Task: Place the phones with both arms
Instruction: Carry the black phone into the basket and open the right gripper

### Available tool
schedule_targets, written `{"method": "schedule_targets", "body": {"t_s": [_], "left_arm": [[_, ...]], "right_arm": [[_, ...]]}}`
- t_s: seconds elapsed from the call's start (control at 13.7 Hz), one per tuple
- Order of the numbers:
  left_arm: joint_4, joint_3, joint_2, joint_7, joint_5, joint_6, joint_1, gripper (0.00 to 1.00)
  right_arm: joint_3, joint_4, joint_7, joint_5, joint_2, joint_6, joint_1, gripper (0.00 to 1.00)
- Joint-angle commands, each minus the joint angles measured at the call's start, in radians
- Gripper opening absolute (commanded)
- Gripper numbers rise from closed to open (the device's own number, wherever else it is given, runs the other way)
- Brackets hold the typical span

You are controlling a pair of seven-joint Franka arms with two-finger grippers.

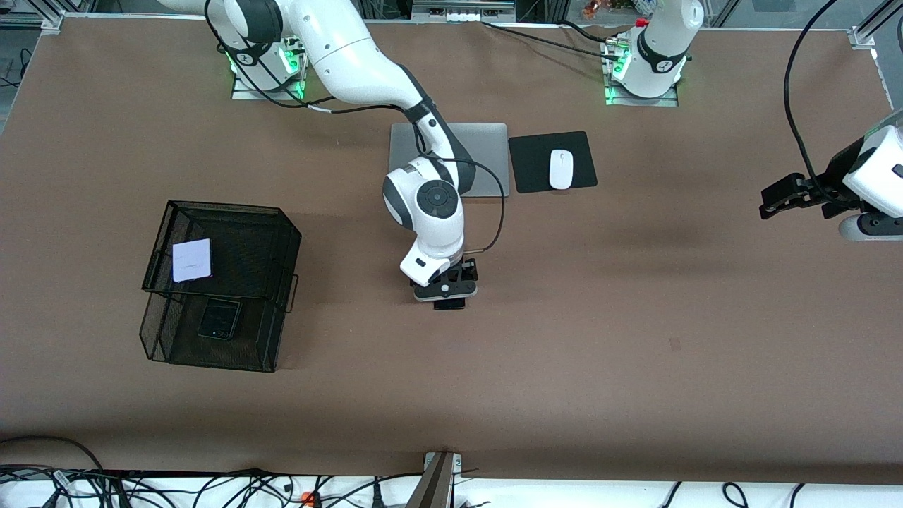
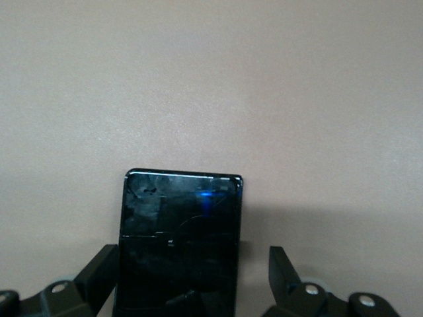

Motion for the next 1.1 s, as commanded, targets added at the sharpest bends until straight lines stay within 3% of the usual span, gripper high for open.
{"method": "schedule_targets", "body": {"t_s": [0.0, 0.29, 0.51, 0.58, 0.73, 0.8, 1.02], "left_arm": [[-0.016, -0.003, -0.042, 0.010, -0.019, -0.019, 0.000, 1.00], [-0.023, -0.029, -0.060, 0.032, -0.007, -0.028, -0.015, 1.00], [-0.024, 0.064, -0.074, 0.127, -0.014, -0.074, -0.105, 1.00], [-0.023, 0.067, -0.077, 0.166, -0.020, -0.083, -0.101, 1.00], [-0.020, 0.067, -0.075, 0.122, -0.033, -0.080, -0.096, 1.00], [-0.020, 0.066, -0.075, 0.084, -0.034, -0.080, -0.096, 1.00], [-0.020, 0.063, -0.074, 0.078, -0.036, -0.079, -0.096, 1.00]], "right_arm": [[0.007, -0.013, -0.005, -0.010, -0.004, 0.047, 0.008, 1.00], [0.007, -0.032, -0.008, -0.015, 0.005, 0.056, 0.017, 1.00], [0.007, -0.047, -0.007, -0.013, 0.014, 0.117, 0.020, 1.00], [0.007, -0.047, -0.007, -0.013, 0.020, 0.119, 0.026, 0.90], [0.005, -0.046, -0.017, -0.013, 0.013, 0.111, 0.026, 0.09], [-0.004, -0.047, -0.025, -0.015, 0.004, 0.102, 0.026, 0.00], [-0.062, -0.038, -0.033, -0.013, -0.045, -0.020, 0.022, 0.00]]}}
